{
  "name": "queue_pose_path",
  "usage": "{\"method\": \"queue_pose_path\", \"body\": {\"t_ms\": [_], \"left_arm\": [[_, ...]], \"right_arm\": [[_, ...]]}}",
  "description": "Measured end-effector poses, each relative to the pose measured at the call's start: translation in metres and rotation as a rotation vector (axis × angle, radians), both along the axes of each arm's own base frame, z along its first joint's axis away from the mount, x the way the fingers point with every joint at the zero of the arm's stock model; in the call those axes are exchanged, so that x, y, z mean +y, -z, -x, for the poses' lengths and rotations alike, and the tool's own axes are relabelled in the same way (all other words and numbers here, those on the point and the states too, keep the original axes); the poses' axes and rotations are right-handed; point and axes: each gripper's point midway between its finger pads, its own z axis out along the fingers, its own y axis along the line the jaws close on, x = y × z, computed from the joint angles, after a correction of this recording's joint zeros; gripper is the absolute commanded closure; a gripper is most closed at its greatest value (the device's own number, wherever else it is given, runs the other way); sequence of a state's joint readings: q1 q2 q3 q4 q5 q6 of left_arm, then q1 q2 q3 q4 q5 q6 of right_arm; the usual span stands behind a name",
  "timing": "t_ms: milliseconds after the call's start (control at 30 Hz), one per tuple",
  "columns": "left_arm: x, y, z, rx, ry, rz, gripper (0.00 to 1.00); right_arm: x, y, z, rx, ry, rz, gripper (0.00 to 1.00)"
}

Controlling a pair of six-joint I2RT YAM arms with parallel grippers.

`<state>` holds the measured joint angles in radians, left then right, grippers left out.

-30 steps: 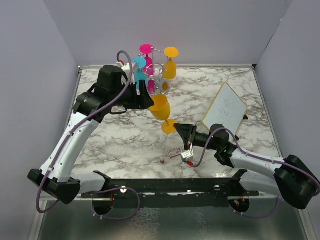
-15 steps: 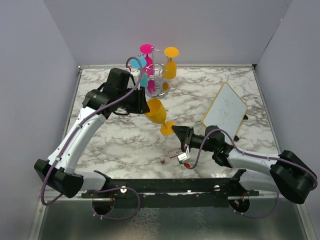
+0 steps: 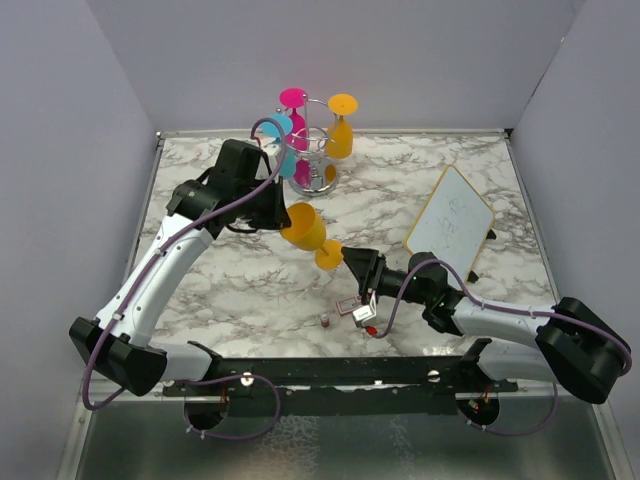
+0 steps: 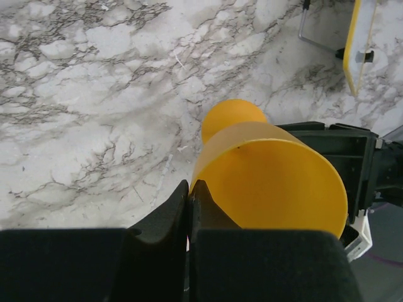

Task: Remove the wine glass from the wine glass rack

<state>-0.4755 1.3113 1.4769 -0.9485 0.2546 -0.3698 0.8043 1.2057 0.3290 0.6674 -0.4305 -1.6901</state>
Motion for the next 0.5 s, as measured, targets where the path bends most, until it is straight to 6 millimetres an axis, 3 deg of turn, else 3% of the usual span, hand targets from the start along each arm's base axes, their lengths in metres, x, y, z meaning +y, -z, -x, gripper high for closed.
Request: {"method": "queue_pose_path", "body": {"t_ms": [33, 67, 200, 300, 400, 500], "left_arm": [[0.002, 0.001, -0.001, -0.003, -0.011, -0.012, 1.00], [0.005, 0.002, -0.003, -0.009, -0.025, -0.025, 1.00], [0.023, 0.005, -0.015, -0.051, -0.108, -0.105, 1.00], [0.048, 0.003, -0.028, -0.105, -0.215, -0.187, 1.00], [0.087, -0.002, -0.046, -0.161, -0.360, -0.270, 1.00], [0.141, -0.003, -0.071, -0.174, -0.537, -0.298, 1.00]], "right_arm": [[0.000, -0.001, 0.000, 0.000, 0.001, -0.006, 0.22], [0.000, -0.003, 0.000, 0.001, 0.002, -0.014, 0.03], [-0.001, -0.007, -0.001, 0.000, 0.011, -0.036, 0.00], [-0.002, -0.007, -0.002, 0.004, 0.017, -0.040, 0.00], [-0.003, -0.006, -0.002, 0.006, 0.023, -0.043, 0.00], [-0.003, -0.007, -0.002, 0.023, 0.026, -0.053, 0.00]]}}
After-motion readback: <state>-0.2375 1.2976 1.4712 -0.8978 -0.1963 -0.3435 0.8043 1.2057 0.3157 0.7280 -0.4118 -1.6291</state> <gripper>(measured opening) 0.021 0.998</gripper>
